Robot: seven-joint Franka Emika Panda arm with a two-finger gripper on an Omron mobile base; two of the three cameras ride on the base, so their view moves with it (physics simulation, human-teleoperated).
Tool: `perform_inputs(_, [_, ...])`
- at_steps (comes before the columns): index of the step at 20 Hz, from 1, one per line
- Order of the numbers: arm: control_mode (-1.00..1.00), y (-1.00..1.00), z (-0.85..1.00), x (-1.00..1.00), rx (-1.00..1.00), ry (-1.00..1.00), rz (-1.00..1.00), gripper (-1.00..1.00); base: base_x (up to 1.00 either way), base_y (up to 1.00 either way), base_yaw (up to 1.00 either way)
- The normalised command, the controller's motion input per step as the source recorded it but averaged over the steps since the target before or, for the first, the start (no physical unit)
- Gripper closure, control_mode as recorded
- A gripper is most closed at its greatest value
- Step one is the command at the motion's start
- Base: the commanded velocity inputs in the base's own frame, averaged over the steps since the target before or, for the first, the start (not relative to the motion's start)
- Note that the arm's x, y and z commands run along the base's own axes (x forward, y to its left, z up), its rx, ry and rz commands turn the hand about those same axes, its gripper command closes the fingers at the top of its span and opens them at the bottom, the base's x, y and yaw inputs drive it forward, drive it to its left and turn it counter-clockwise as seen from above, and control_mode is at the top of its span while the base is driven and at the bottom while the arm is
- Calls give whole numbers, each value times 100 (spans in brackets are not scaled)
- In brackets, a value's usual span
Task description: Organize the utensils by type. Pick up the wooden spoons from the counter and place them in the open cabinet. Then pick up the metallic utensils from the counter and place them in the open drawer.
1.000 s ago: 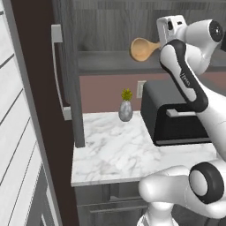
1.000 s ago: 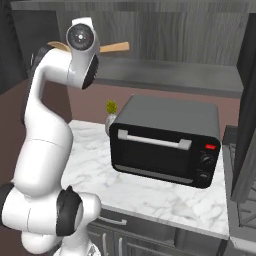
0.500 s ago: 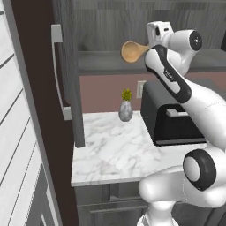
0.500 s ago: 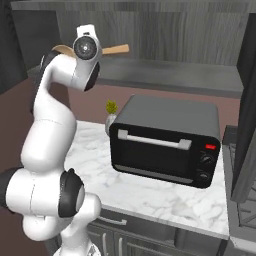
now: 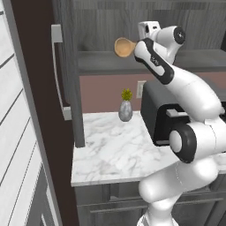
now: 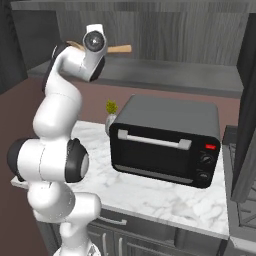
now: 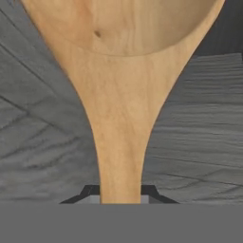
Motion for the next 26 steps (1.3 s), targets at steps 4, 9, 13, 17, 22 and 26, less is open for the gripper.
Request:
perform_inputs(4, [-100,5,-13,61,3,0,0,100,0,0,0])
perform_inputs(9, [-100,8,-26,53,1,0,0,100,0,0,0])
perform_inputs(13, [-100,5,-27,50,0,0,0,100,0,0,0])
perform_inputs(17, [-100,3,-29,36,0,0,1,100,0,0,0])
perform_inputs(22, [-100,15,-49,0,0,-3,1,-100,0,0,0])
perform_inputs(26, [-100,0,-41,0,0,-4,1,-100,0,0,0])
